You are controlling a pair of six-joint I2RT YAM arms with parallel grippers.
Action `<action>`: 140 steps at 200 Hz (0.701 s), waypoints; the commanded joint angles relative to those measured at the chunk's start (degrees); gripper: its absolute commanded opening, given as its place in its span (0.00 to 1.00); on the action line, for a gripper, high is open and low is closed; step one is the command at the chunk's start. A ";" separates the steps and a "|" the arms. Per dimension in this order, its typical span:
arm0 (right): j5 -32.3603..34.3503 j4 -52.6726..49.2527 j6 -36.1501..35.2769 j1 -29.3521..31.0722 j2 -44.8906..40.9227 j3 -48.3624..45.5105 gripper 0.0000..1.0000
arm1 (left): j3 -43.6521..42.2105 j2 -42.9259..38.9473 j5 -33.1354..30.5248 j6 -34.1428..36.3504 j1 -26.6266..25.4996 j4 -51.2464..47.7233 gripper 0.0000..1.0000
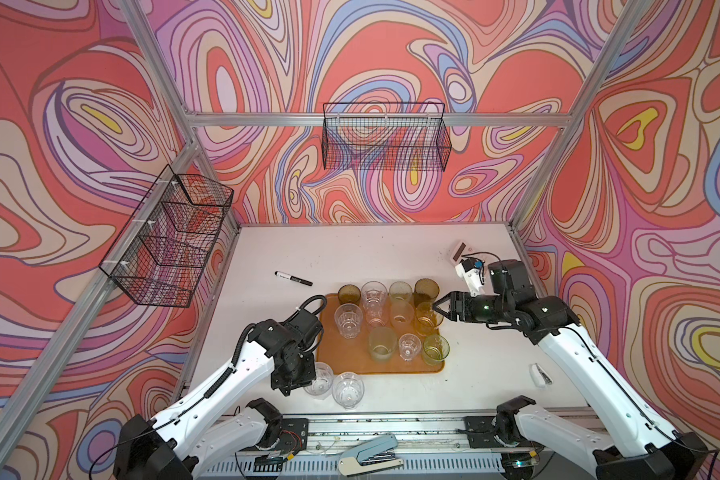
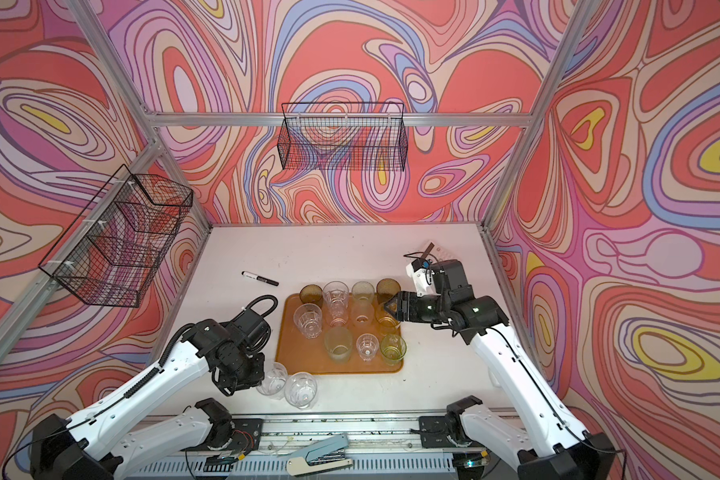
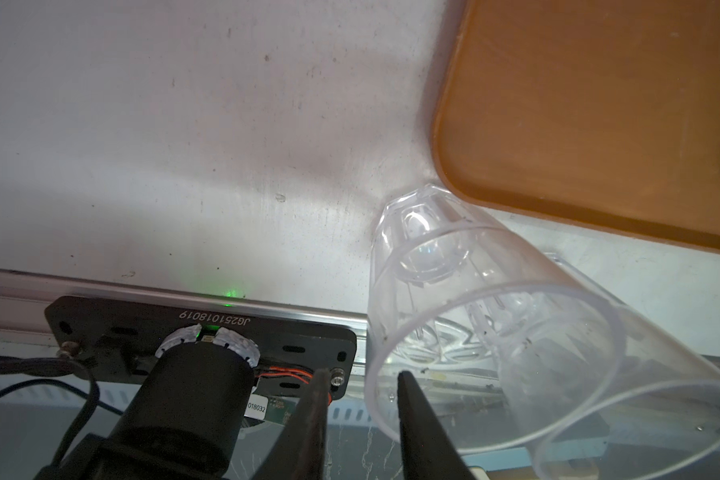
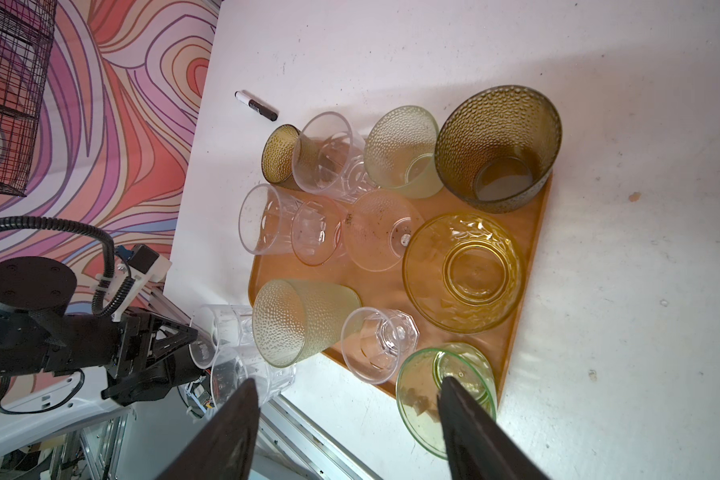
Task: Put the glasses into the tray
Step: 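Lower the left gripper onto another clear glass rim and close it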
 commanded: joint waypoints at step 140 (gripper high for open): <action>0.09 -0.53 -0.79 -0.07 0.41 -0.13 0.71 | -1.38 1.10 0.12 0.39 0.51 -1.06 0.16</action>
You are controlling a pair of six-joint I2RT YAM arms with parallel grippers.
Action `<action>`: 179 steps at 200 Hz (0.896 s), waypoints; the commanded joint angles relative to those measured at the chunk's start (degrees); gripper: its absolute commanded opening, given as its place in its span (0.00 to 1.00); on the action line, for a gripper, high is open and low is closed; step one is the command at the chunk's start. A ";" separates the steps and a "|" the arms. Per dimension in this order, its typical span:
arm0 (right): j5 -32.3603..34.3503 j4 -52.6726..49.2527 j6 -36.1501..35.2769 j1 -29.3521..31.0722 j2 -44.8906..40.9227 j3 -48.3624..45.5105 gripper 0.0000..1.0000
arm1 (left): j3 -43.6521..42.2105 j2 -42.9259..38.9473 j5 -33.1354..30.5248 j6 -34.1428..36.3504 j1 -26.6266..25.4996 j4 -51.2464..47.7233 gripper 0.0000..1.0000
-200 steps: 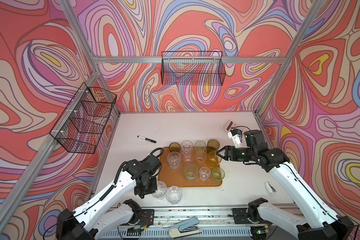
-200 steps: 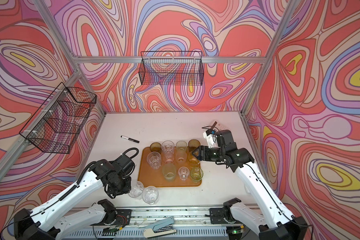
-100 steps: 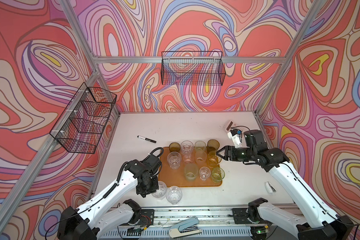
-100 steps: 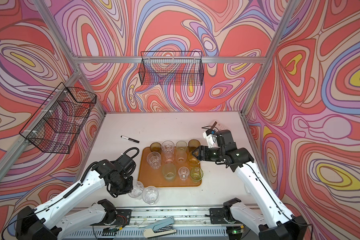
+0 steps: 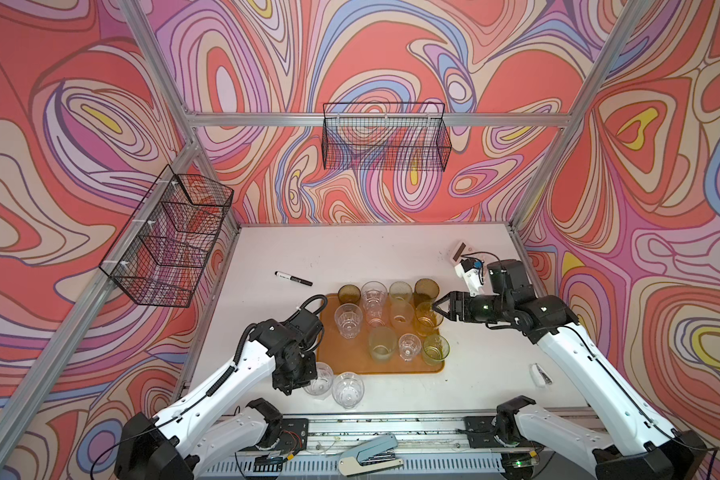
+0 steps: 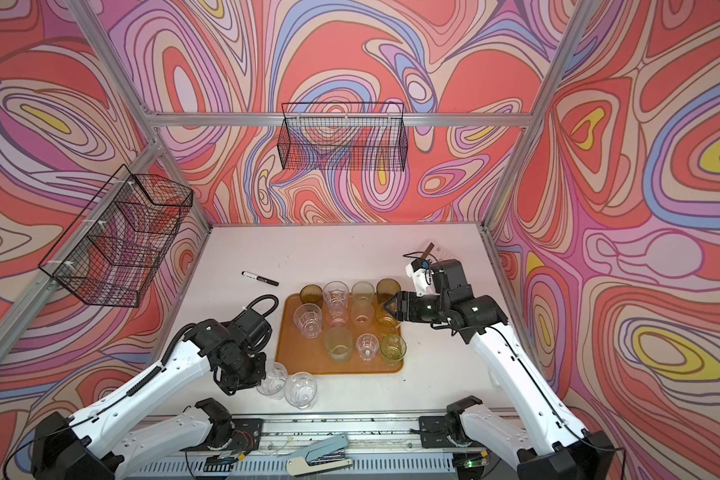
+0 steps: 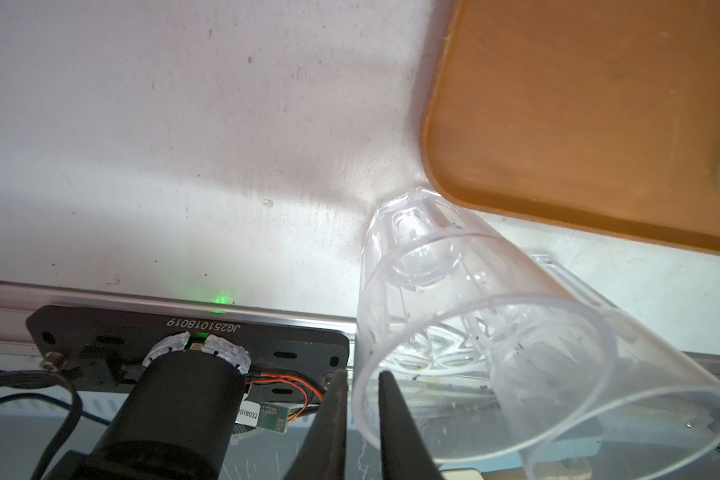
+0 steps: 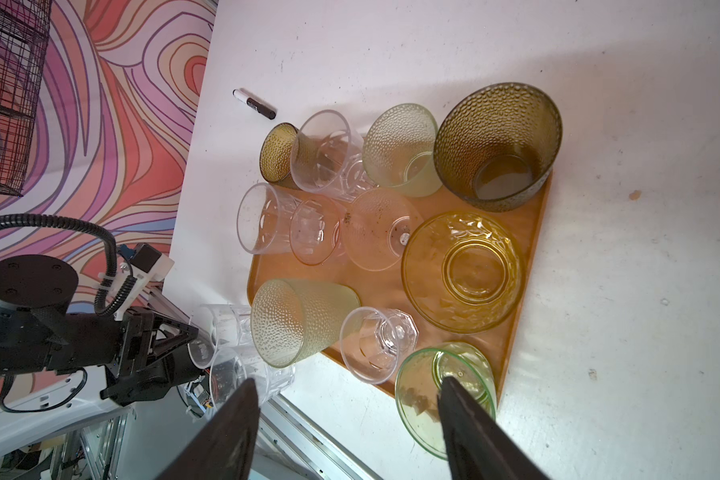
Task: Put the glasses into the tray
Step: 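Lower the left gripper onto another clear glass rim and close it, then lift the clear glass off the table with the left gripper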
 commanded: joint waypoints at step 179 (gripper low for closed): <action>0.22 -0.51 -0.60 -0.07 -0.35 -0.49 0.71 | 3.45 0.34 -4.04 0.36 0.58 -7.28 0.00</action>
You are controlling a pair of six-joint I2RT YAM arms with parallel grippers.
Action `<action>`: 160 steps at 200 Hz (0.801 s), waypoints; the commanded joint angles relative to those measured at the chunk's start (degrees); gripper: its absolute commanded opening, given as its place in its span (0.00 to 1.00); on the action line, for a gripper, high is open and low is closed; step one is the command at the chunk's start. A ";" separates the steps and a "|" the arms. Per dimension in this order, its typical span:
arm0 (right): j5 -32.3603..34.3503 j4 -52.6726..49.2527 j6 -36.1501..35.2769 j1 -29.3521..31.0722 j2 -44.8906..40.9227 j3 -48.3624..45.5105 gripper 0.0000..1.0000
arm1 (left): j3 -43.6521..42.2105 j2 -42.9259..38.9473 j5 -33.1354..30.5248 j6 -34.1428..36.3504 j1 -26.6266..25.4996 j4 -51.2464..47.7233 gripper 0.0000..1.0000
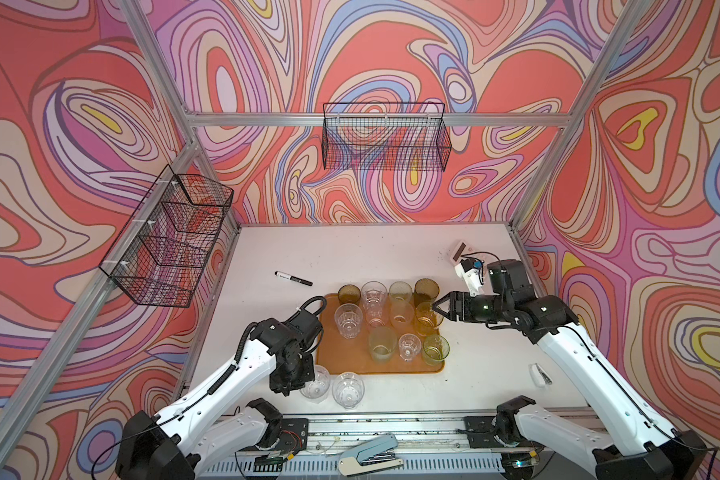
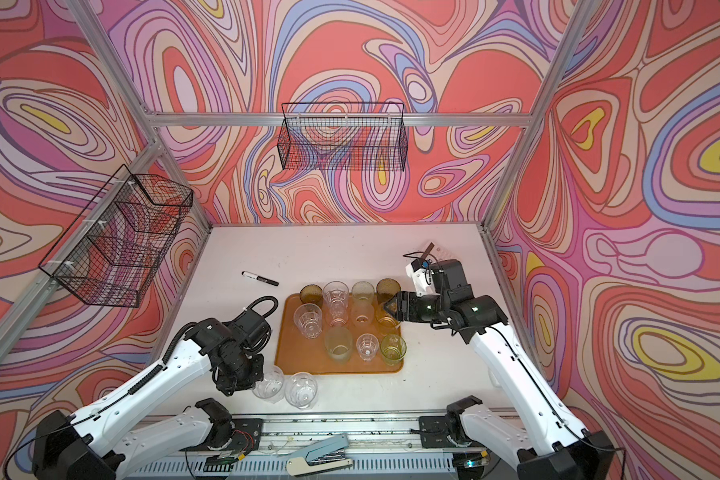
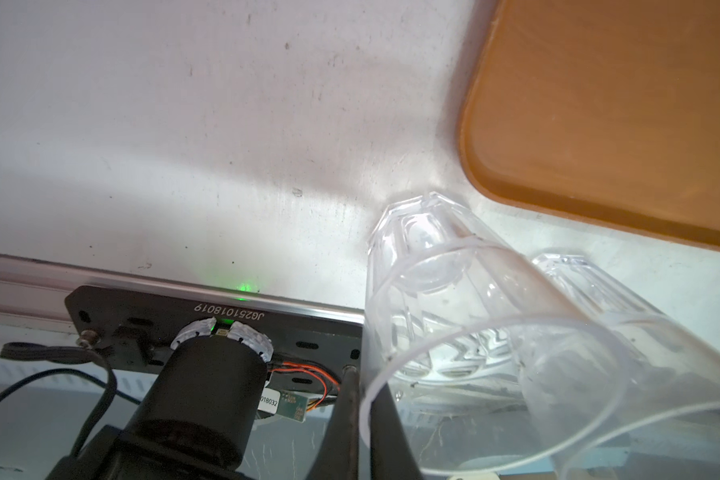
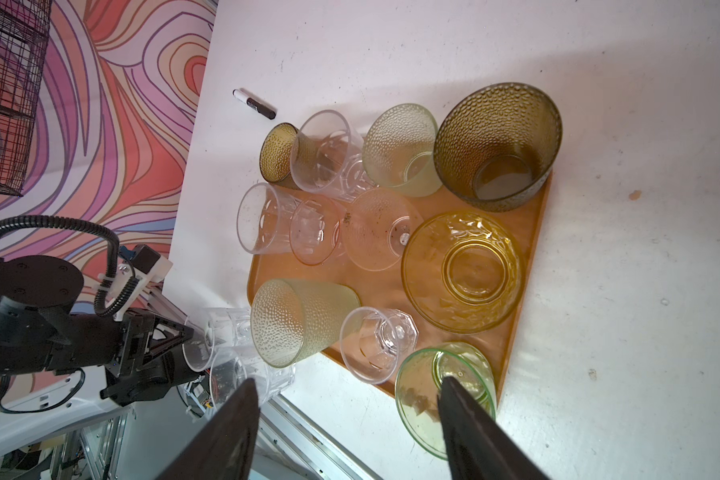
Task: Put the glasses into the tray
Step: 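Lift the clear glass off the table with the left gripper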
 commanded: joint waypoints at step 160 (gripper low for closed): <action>1.21 -1.35 -0.70 -0.07 -1.15 -0.14 0.71 | 18.37 6.45 -7.76 10.06 3.56 -9.78 0.00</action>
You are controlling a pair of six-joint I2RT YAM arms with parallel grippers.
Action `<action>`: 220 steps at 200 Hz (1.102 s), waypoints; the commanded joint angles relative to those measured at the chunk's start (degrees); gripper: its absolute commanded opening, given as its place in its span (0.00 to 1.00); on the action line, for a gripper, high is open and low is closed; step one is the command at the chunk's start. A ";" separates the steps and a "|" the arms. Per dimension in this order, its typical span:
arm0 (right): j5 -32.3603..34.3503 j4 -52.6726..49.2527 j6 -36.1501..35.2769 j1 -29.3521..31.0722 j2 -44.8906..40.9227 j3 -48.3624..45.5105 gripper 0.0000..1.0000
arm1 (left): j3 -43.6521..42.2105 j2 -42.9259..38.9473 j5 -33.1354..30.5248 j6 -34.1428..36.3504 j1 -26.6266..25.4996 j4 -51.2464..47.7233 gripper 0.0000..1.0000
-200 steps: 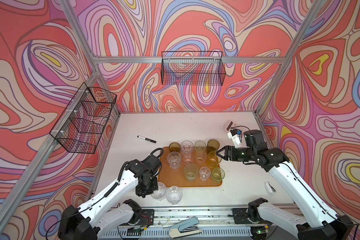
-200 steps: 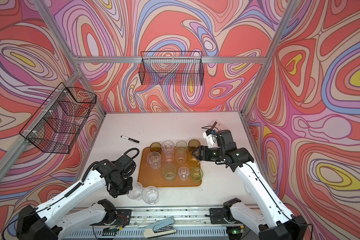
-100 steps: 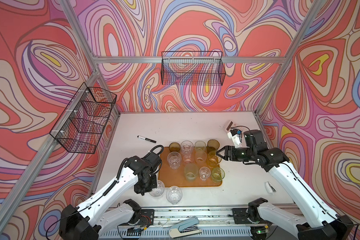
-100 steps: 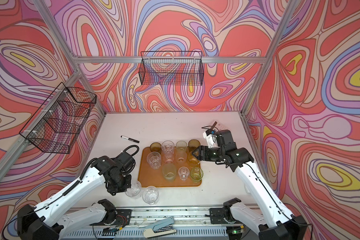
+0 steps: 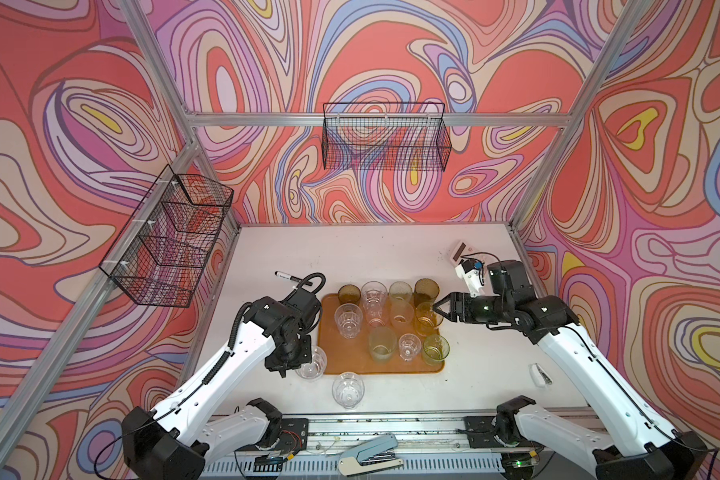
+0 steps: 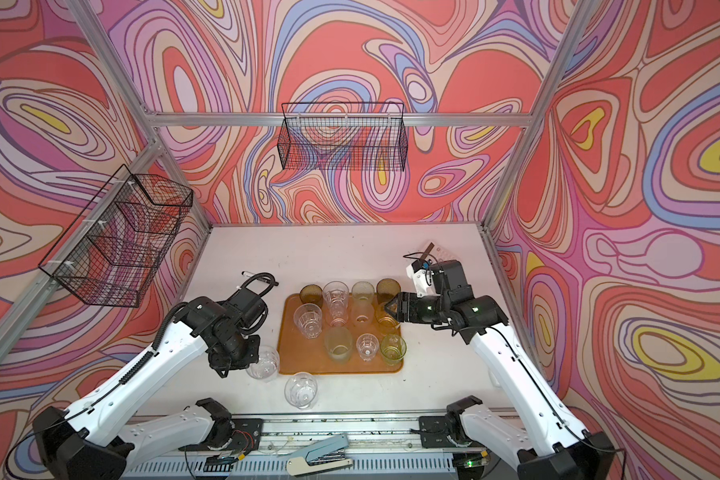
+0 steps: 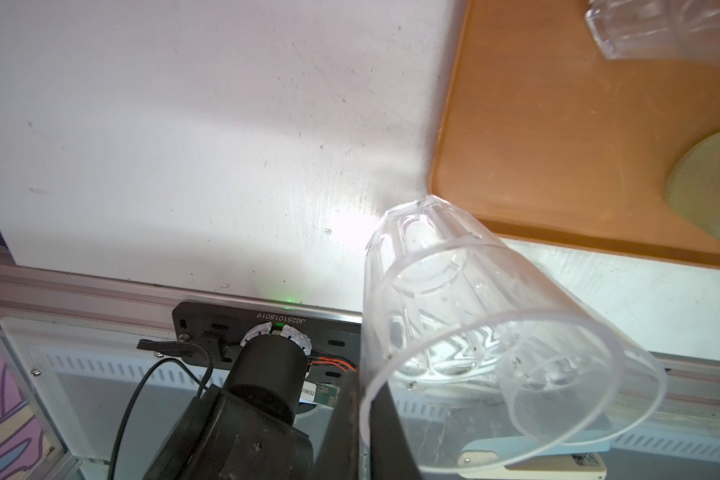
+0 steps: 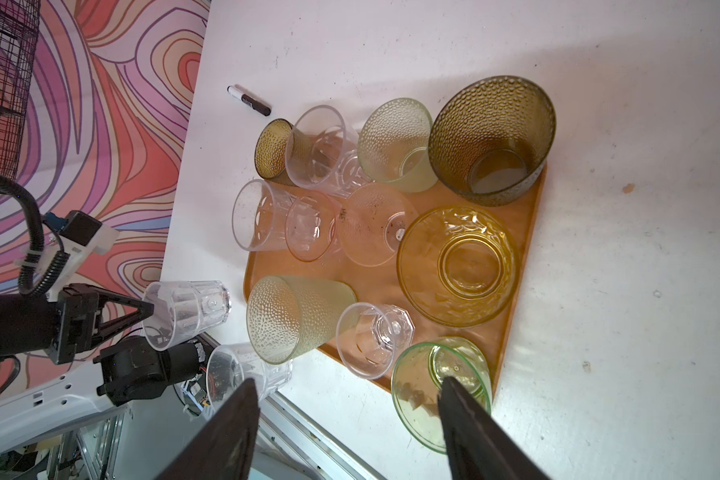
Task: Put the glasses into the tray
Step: 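Lift the clear glass off the table with the left gripper, then carry the clear glass with the left gripper over the tray edge nearest the robot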
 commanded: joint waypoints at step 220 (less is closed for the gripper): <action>0.99 -1.11 -1.12 -0.11 -1.24 0.49 0.71 | 10.80 9.70 6.16 6.53 1.57 3.55 0.00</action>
